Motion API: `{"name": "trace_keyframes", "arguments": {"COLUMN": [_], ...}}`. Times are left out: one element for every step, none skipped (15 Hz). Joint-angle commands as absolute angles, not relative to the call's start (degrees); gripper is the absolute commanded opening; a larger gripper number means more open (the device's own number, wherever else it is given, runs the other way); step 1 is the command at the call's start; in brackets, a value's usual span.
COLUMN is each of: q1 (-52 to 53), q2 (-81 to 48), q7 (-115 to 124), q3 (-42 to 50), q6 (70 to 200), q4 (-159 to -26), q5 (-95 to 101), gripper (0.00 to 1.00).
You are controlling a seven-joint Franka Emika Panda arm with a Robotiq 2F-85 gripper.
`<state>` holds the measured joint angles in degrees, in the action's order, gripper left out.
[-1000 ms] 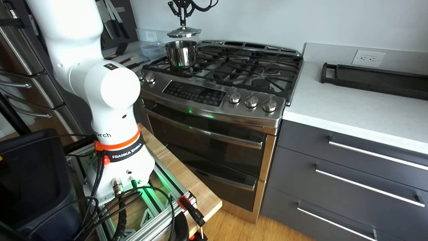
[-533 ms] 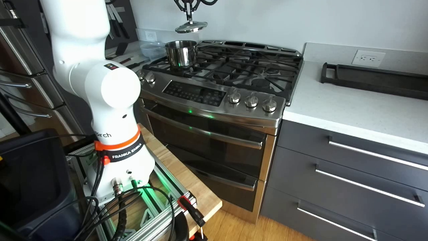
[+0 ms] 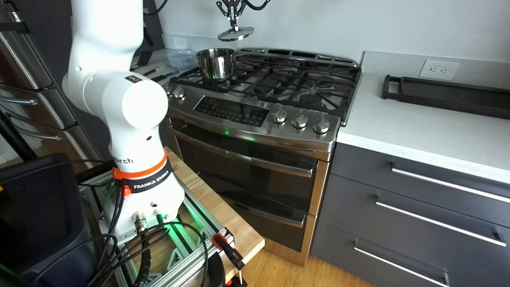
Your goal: Remove the glass lid from the pot and put it on the stove
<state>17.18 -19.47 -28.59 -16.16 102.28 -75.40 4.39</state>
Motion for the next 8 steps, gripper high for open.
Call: {"name": "trace_keyframes", "arguments": {"q1": [18.3,18.5,18.7,18.8,19.0,19.1,19.2,18.2], "q2": [-26.7,-28.3,-29.9,-31.3,-32.7,-34.2,-35.5,-32.1], "q7": [-31.1,-31.6,-32.2,-32.7,-33.0,-33.6,-33.8,-32.6], "q3": [-16.1,-16.0,-15.9,-15.8,-15.7,-15.7,-15.6,-16.1], "q6": [102.4,102.3,102.4,102.5,102.6,102.9,102.8,103.2], "q4": [-66.8,-65.0,-63.3,-61.8,-60.3,-58.9,-57.4,-62.7], "q5": [6.6,6.9,7.0,7.3,7.1,6.8,6.6,5.9], "gripper": [0.04,0.04,0.04,0.04,0.04,0.04,0.04,0.04]}}
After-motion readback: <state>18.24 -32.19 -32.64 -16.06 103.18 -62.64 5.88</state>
